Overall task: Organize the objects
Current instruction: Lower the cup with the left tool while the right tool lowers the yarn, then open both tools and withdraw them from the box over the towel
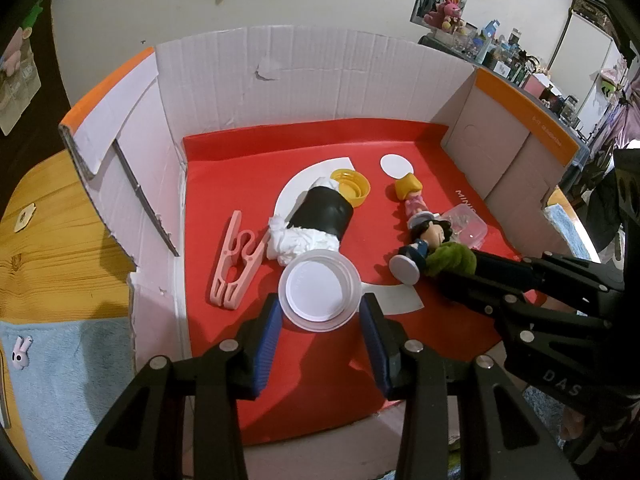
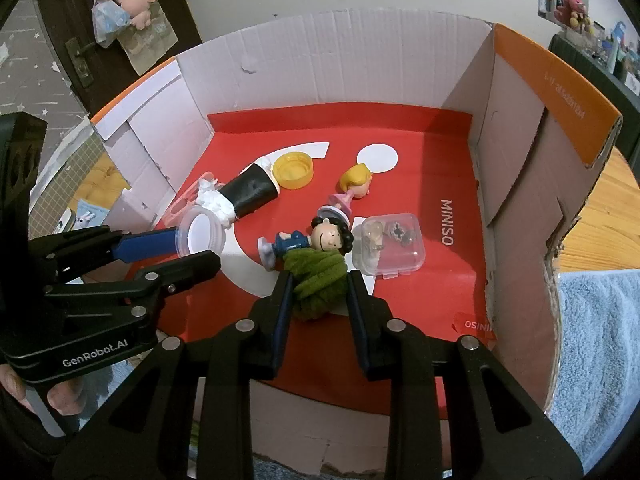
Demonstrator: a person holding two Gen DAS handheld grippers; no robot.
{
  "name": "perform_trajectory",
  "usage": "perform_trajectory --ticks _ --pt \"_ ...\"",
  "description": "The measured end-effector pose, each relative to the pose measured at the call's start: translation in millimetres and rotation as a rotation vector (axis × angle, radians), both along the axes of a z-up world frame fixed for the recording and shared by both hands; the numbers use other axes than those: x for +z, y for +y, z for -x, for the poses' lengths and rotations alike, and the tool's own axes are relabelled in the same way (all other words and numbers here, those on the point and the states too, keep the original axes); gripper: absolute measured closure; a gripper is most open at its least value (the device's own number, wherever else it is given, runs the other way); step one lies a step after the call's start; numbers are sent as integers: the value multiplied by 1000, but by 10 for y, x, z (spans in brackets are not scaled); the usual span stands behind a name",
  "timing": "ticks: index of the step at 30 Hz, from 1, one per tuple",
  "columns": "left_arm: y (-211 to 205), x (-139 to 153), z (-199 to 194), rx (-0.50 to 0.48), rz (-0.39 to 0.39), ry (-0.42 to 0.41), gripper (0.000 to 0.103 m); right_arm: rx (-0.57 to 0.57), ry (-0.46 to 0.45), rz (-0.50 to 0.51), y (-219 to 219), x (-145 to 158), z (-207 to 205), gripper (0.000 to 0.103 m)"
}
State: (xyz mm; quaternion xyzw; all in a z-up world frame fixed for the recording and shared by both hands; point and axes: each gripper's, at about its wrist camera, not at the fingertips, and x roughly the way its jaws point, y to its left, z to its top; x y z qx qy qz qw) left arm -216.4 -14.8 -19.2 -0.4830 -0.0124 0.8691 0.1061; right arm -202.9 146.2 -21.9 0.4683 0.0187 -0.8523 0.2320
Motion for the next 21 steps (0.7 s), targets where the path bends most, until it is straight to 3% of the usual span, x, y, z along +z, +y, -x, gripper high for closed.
perform_trajectory --ticks 21 --pt "34 52 -102 -3 7 21 53 0 8 -1 17 43 -50 74"
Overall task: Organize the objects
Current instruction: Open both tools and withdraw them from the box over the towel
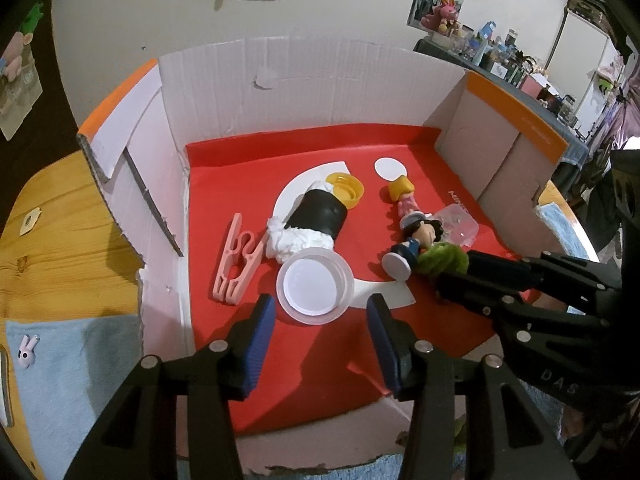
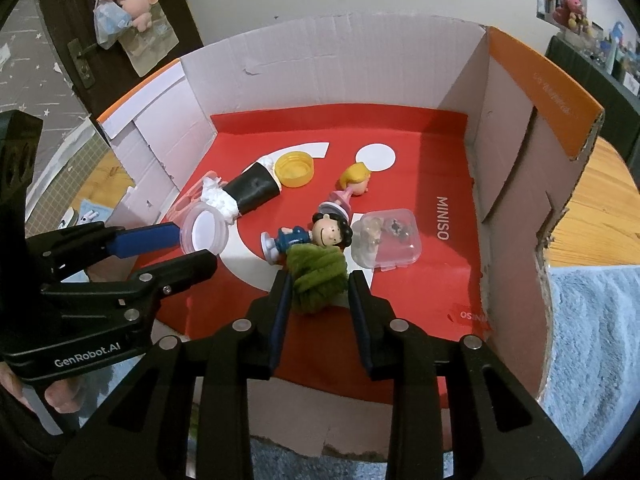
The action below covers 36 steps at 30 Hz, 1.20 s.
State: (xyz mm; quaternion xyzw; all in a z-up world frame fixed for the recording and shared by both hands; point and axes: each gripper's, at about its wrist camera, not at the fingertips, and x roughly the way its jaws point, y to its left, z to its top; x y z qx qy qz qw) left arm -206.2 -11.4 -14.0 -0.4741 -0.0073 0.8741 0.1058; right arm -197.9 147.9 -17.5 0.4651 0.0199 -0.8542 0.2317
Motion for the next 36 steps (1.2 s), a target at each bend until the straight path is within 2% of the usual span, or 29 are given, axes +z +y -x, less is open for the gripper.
perform_trajectory --ticks 2,3,4,15,17,18,20,32,36 --pt "-3 7 -12 1 -1 1 53 1 1 2 -7 3 -7 68" --pt "-8 13 -19 2 -3 2 53 4 2 3 -12 5 -14 54" --pt "-10 16 -22 2 -3 3 53 9 9 5 -17 19 -29 46" --pt "-30 63 -116 9 0 19 53 6 28 3 2 79 -118 46" --pt "-31 64 -126 11 1 21 50 6 32 2 5 90 -137 46" --pt "-32 70 -138 12 3 24 44 5 34 3 2 95 -145 46" --pt "-43 78 -168 21 7 31 39 4 36 5 -3 105 -162 46" --pt "-79 80 -261 33 7 27 38 10 58 2 -10 169 -285 44" --pt "-88 89 -300 41 12 30 32 11 65 -1 -11 190 -329 38"
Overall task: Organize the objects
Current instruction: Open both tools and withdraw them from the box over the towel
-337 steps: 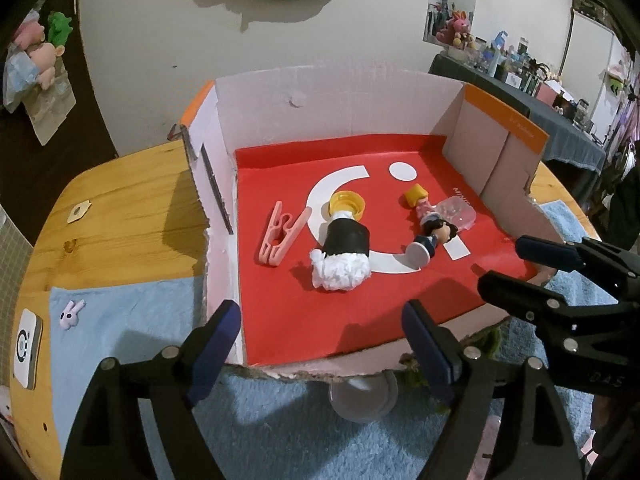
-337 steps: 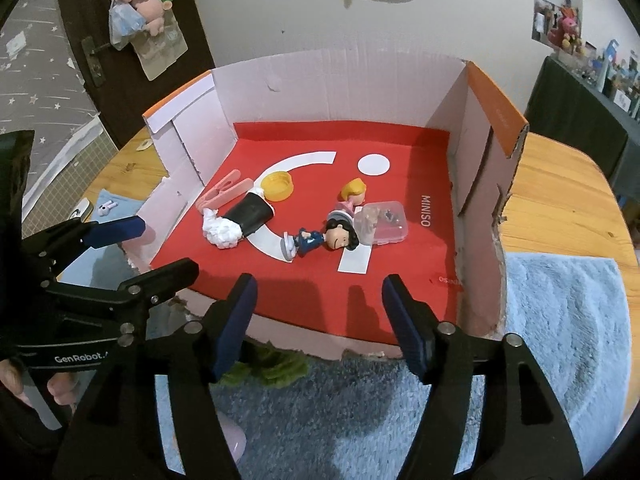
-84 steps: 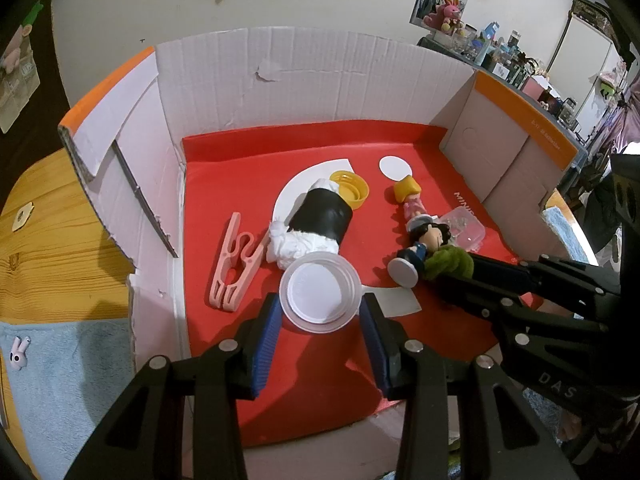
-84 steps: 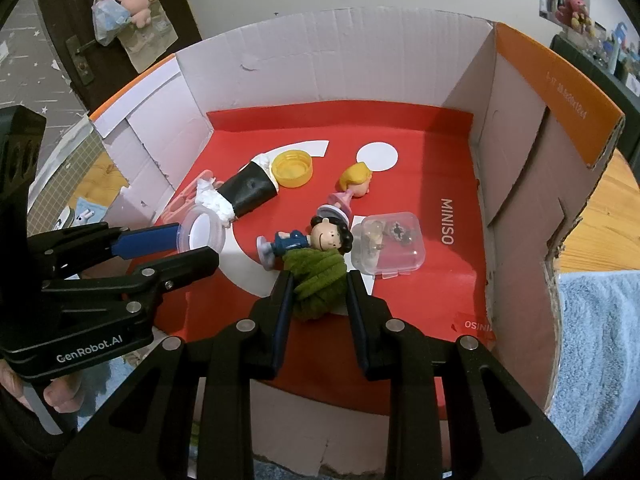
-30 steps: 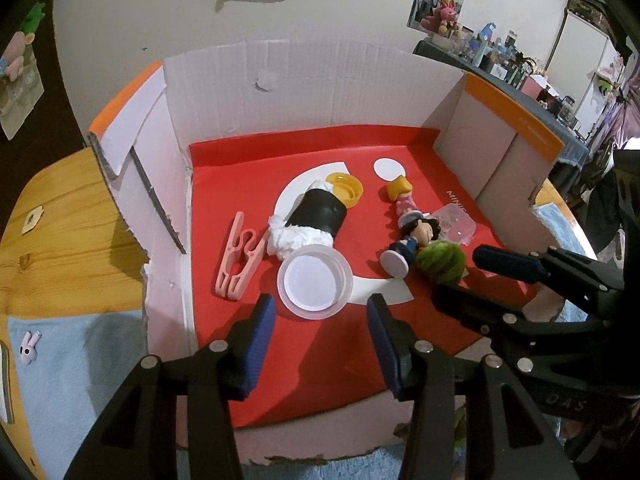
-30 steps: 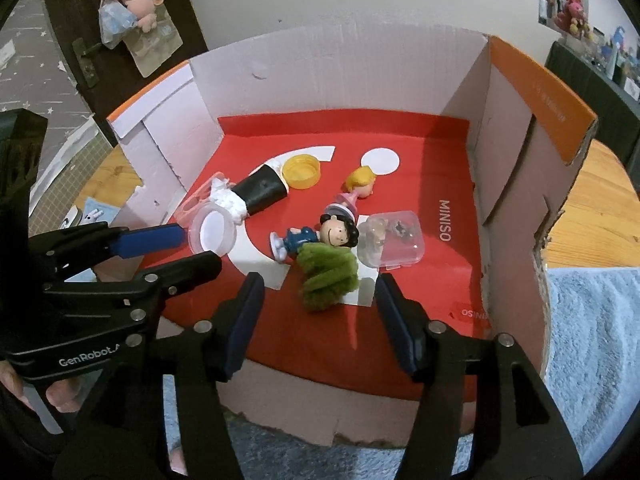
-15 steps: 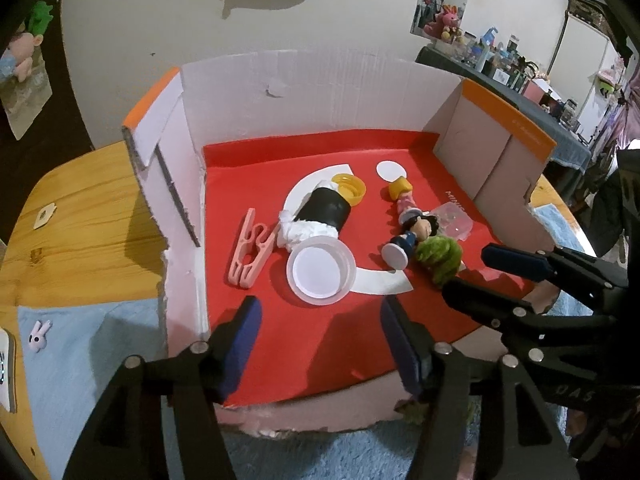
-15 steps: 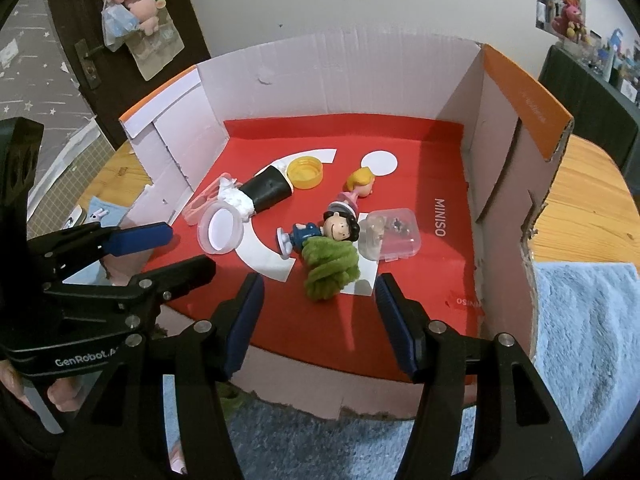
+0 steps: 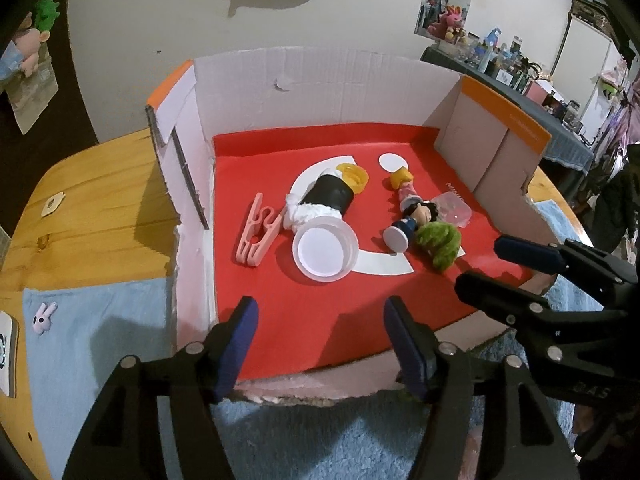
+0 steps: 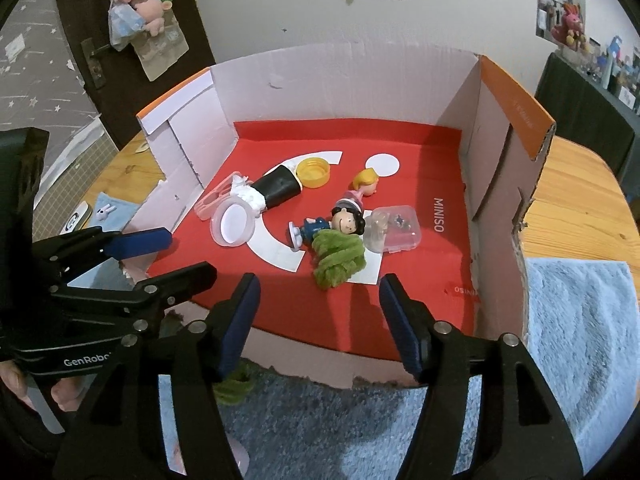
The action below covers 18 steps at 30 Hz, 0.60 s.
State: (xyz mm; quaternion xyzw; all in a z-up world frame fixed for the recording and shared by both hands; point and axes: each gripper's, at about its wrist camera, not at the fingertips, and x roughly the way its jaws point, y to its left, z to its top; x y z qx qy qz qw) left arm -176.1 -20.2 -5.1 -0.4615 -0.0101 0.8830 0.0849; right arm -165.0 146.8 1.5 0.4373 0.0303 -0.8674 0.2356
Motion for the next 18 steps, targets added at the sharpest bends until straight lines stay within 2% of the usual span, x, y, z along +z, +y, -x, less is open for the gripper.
perform_trajectory --ticks 2,7,12,18 --pt "-11 2 -18 5 0 3 31 0 -3 4 1 5 -18 35" --pt "-27 23 -82 11 0 9 25 1 1 8 19 15 -52 35" --pt "-31 36 -126 11 7 17 25 -3 11 6 36 42 -91 34" --pt "-20 71 -176 9 6 28 21 -4 19 7 38 68 -145 28"
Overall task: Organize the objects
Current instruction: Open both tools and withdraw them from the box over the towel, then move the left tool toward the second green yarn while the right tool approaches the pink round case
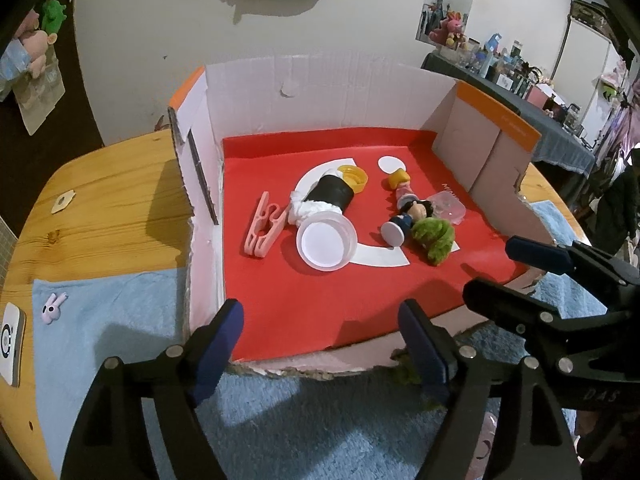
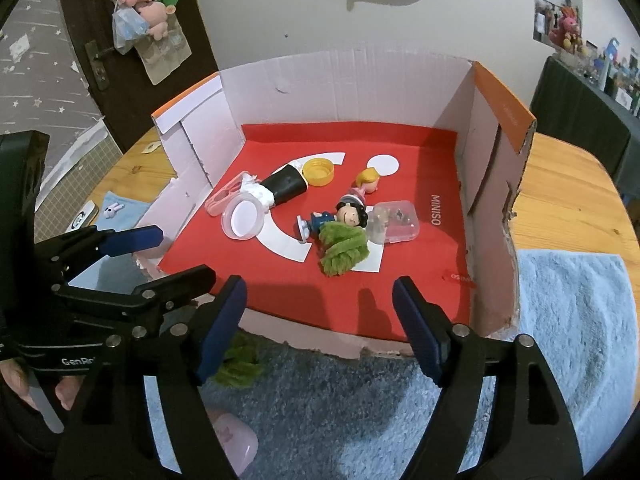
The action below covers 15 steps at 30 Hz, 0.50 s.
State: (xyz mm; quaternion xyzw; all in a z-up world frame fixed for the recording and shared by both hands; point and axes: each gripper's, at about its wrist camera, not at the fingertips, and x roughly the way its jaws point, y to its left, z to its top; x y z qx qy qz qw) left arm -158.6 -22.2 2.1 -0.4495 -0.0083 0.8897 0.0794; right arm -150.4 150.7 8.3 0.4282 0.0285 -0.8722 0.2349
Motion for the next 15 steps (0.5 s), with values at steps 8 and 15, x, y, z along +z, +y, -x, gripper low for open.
perform_trajectory --ticks 8,15 --pt "27 35 -87 1 20 21 17 -8 18 6 31 58 -86 22" --pt "33 80 -179 1 25 41 13 -19 36 9 57 100 -177 22"
